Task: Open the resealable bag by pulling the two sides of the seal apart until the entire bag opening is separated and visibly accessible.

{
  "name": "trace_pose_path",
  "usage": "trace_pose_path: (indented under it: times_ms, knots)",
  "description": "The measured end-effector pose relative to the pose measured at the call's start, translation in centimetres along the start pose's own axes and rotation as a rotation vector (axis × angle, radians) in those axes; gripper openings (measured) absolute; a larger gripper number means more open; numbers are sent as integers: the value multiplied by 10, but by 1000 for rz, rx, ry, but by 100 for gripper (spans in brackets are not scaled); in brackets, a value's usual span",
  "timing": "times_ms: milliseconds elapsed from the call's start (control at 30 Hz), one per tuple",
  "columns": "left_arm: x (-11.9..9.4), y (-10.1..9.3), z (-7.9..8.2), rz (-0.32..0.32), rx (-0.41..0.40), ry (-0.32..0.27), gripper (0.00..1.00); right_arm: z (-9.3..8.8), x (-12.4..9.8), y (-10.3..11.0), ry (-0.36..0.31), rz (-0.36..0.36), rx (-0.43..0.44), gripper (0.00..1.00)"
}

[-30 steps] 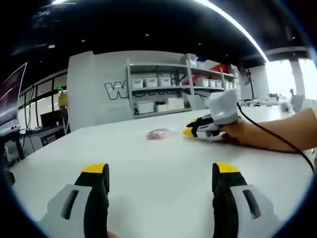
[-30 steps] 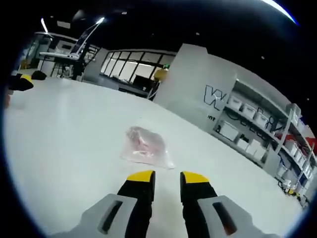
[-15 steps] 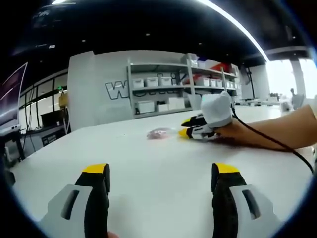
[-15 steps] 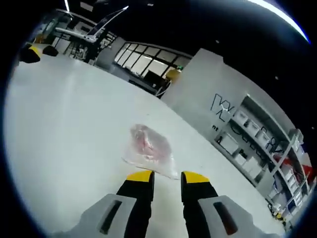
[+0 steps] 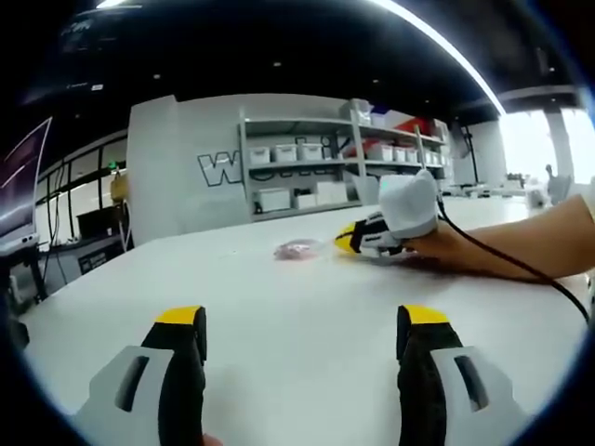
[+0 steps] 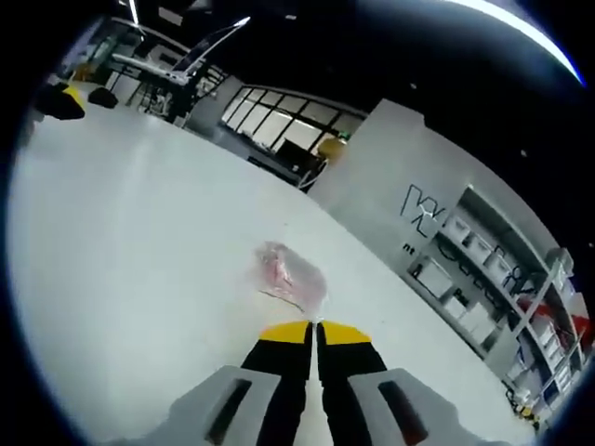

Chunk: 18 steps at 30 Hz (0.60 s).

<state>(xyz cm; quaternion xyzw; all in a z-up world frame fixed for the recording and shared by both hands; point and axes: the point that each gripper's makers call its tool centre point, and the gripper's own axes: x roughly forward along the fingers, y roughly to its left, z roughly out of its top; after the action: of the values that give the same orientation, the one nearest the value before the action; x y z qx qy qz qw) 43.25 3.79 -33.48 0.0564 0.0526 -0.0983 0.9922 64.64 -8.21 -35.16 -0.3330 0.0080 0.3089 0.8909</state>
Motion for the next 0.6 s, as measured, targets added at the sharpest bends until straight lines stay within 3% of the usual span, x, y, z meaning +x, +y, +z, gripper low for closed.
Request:
trace_pose_path:
  times_ms: [200,600]
  knots:
    - [0,0,0,1,2,2,84,6,0,4,-23,20,23,0]
    - [-1,0,-1,3,8,3,84,44,-20,33,-105,129,237,0]
